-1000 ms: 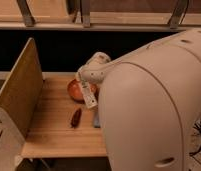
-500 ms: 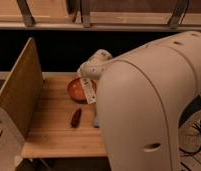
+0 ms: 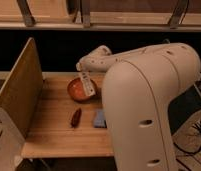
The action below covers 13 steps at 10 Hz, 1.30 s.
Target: Place the bottle in the ceramic bowl
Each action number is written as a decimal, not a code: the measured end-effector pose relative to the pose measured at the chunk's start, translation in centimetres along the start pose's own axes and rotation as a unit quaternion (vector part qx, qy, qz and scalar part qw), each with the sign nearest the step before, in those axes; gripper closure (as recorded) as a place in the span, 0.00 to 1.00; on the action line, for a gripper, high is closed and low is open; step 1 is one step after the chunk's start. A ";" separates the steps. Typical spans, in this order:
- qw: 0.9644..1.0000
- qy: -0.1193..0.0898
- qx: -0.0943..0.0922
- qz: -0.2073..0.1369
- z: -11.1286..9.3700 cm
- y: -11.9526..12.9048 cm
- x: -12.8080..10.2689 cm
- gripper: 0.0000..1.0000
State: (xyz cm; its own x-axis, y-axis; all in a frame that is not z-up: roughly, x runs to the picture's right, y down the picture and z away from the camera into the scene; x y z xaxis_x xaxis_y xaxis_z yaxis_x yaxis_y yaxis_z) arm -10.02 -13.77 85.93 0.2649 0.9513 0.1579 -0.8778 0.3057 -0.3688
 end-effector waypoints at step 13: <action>1.000 -0.003 -0.007 0.003 0.4 0.1 -0.2 0.20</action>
State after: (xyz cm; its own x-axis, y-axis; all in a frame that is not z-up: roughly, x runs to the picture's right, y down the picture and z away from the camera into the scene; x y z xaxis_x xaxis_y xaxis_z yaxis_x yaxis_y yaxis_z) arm -10.31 -13.98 86.27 0.2575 0.9528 0.1607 -0.8735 0.3006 -0.3830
